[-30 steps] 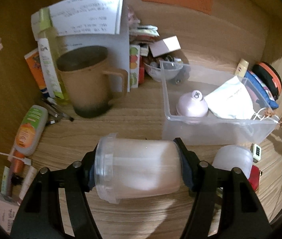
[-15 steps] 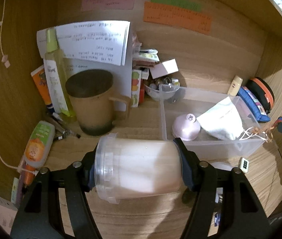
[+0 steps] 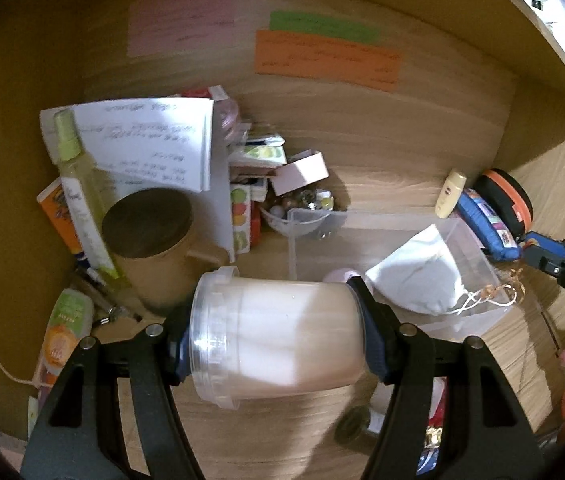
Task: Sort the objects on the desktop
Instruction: 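Carry the tub and bead charm over the clear box, then release the tub and bead charm into the box from both grippers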
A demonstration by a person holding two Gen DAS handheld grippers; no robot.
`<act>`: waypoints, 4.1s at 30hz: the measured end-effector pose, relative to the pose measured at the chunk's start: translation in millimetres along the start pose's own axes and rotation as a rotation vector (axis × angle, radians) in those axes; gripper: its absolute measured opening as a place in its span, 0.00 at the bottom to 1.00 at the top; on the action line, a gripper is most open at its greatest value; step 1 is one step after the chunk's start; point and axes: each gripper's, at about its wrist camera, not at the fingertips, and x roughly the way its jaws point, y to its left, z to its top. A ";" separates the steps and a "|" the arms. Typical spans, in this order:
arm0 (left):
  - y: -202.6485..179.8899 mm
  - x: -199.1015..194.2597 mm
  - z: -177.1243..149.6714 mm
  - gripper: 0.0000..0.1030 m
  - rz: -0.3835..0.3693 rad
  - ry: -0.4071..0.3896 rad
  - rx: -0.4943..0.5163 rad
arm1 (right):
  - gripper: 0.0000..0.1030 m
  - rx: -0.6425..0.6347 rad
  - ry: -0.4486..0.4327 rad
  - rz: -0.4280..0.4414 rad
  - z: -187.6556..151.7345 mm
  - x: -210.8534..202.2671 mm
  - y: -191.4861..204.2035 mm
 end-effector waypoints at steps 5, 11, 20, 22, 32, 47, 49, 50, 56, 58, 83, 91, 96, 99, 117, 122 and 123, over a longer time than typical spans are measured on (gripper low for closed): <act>-6.1 9.4 8.7 0.64 -0.034 0.014 0.009 | 0.38 0.010 0.001 0.002 5.3 11.2 -3.1; -13.9 23.4 15.2 0.64 -0.063 0.033 0.025 | 0.38 0.032 0.010 0.027 7.7 23.6 -6.3; -32.9 37.4 20.0 0.63 -0.092 0.067 0.071 | 0.38 0.032 0.043 0.069 2.8 40.4 -1.7; -38.0 41.0 20.8 0.64 -0.100 0.079 0.083 | 0.38 0.026 0.056 0.077 1.4 45.1 0.3; -54.5 64.9 16.9 0.64 -0.127 0.136 0.108 | 0.38 0.026 0.103 0.132 -6.4 69.7 11.4; -72.4 94.1 10.5 0.64 -0.138 0.195 0.131 | 0.38 -0.022 0.156 0.102 -17.2 96.8 21.8; -74.4 95.9 10.3 0.63 -0.149 0.201 0.134 | 0.38 -0.025 0.167 0.102 -18.1 98.9 20.6; -74.5 96.8 10.2 0.63 -0.156 0.205 0.134 | 0.38 -0.027 0.171 0.097 -18.6 100.0 19.9; -77.8 96.8 10.2 0.63 -0.155 0.198 0.149 | 0.38 -0.033 0.207 0.085 -22.9 107.5 17.4; -79.3 96.9 10.3 0.63 -0.152 0.198 0.155 | 0.38 -0.049 0.208 0.076 -24.1 107.0 19.0; -68.8 82.2 8.8 0.66 -0.159 0.186 0.123 | 0.48 -0.059 0.181 0.075 -23.3 102.4 20.2; -55.6 63.1 15.1 0.73 -0.145 0.136 0.082 | 0.65 -0.061 0.150 0.108 -19.5 92.0 24.7; -50.5 53.0 14.4 0.81 -0.124 0.111 0.084 | 0.66 -0.072 0.132 0.097 -17.4 85.2 26.1; -48.4 46.0 13.4 0.86 -0.107 0.094 0.085 | 0.70 -0.080 0.116 0.083 -14.6 79.4 27.9; -37.7 8.9 1.0 0.92 -0.113 0.039 0.059 | 0.80 -0.064 0.030 -0.011 -9.5 22.7 31.7; -33.6 1.6 -8.8 0.93 -0.100 0.036 0.062 | 0.81 -0.050 0.012 -0.016 -14.2 5.1 29.3; -32.2 0.8 -11.3 0.94 -0.100 0.039 0.061 | 0.81 -0.045 0.012 -0.014 -16.2 1.5 28.9</act>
